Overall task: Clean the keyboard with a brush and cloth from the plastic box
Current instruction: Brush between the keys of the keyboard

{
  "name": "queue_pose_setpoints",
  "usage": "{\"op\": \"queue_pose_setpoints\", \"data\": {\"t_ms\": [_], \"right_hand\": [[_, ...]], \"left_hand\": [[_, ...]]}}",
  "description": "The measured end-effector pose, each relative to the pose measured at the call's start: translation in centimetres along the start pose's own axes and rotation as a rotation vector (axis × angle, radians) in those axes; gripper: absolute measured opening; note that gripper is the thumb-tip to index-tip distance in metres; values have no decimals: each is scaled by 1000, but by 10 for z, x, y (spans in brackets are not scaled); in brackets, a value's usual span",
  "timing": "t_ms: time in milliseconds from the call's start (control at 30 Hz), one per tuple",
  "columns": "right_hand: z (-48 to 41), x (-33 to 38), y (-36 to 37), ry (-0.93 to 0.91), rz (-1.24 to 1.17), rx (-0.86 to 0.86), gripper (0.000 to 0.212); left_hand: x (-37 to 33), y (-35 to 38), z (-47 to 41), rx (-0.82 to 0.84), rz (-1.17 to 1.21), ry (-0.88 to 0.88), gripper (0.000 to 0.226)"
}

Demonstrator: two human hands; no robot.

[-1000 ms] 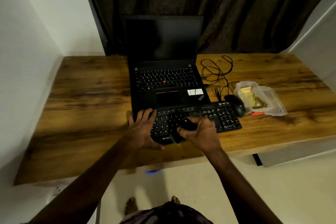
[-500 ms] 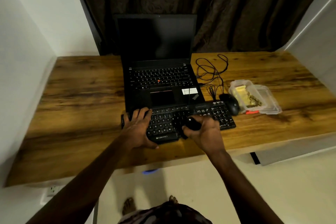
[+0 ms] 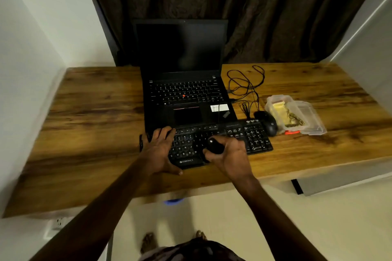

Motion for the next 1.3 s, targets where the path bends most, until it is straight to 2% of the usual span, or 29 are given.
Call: {"op": "queue_pose_setpoints", "data": {"t_ms": [167,367,600,667,767,867,1067,1167,1300], "right_hand": [[-13,-5,-3,8,-68,-21,21],[-18,-17,-26,64,104,-163,24],[-18,14,10,-74,-89,48,12],[-18,7,5,-47,-108,33,16],[-18,-13,-13,39,-54,-91,21],[-18,-13,-17,63,27,-138,19],[-17,25,18,-60,29,54,18],[-23,17,5,-24,-11,-19,20],[-25,-3,-20,67,60,-143,17]], "left_hand": [[0,-1,0,6,6,6,148],[0,-1,2,12,22,5,147],[-1,0,0,23,-8,-23,147],[-1,0,1,16,3,-14,147],[-1,-1,3,7,19,-3,147],[-1,-1,3,9,20,-3,146],[-2,-1,-1,62,10,-40,145],[-2,-2,1,31,13,-22,145],[-1,-1,3,-5,17,-3,145]]}}
Point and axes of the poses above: each hand's wrist, its own z-axis away from the middle knuckle, its own y-axis out of the palm, x = y × z, the point moved 6 cm from there along -z, towards the middle knuckle, and after that the axes turned 10 degrees about x, right-handed, at the moved point
